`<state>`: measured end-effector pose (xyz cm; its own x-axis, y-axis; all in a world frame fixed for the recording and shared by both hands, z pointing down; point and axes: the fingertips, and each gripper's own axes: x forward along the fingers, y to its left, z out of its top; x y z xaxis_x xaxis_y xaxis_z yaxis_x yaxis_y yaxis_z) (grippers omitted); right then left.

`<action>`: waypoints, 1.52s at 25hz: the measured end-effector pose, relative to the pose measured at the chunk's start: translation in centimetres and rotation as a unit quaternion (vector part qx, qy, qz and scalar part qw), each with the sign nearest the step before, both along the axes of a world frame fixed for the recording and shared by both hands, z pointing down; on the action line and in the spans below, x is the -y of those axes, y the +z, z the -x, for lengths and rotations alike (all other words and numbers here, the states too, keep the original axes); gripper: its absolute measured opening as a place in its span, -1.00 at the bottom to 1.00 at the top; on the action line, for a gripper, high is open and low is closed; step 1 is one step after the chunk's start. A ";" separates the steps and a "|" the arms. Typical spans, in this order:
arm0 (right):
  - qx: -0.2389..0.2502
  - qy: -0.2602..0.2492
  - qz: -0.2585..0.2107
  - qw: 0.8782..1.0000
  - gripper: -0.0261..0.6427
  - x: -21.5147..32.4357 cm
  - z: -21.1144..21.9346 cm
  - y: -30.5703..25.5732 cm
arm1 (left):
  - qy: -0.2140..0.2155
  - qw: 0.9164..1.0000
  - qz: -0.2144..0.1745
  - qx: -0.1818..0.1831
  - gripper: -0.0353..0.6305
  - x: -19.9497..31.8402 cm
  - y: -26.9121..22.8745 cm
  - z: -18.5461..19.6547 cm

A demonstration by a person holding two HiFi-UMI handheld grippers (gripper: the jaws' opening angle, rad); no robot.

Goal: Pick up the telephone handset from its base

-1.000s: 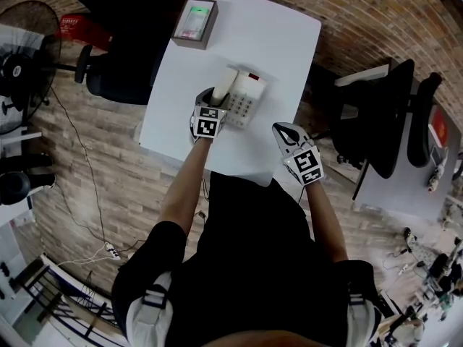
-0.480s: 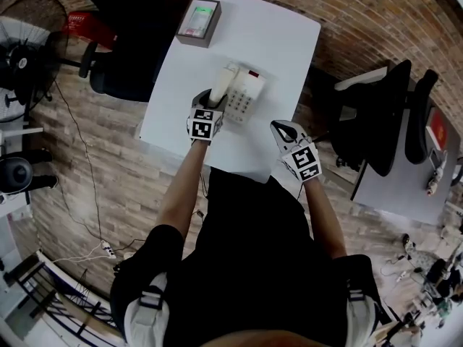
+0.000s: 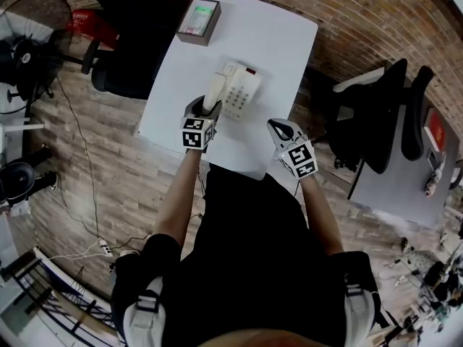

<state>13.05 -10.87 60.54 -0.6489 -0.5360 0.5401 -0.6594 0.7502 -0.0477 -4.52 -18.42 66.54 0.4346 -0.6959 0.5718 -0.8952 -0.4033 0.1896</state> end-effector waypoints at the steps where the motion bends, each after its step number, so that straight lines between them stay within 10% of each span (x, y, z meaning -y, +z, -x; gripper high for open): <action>1: 0.001 -0.001 0.000 1.000 -0.93 -0.1 0.0 0.0 | -0.002 1.000 -0.002 -0.002 -0.24 -0.4 -0.3 0.0; 38: 0.007 0.025 -0.013 1.000 -0.93 0.2 1.5 -1.1 | 0.013 0.990 -0.008 -0.139 -0.24 -4.8 -8.5 0.2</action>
<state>11.55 -11.09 59.40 -0.6278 -0.5817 0.5172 -0.6958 0.7172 -0.0380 -4.76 -13.66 58.02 0.5915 -0.6907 0.4160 -0.7986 -0.4309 0.4202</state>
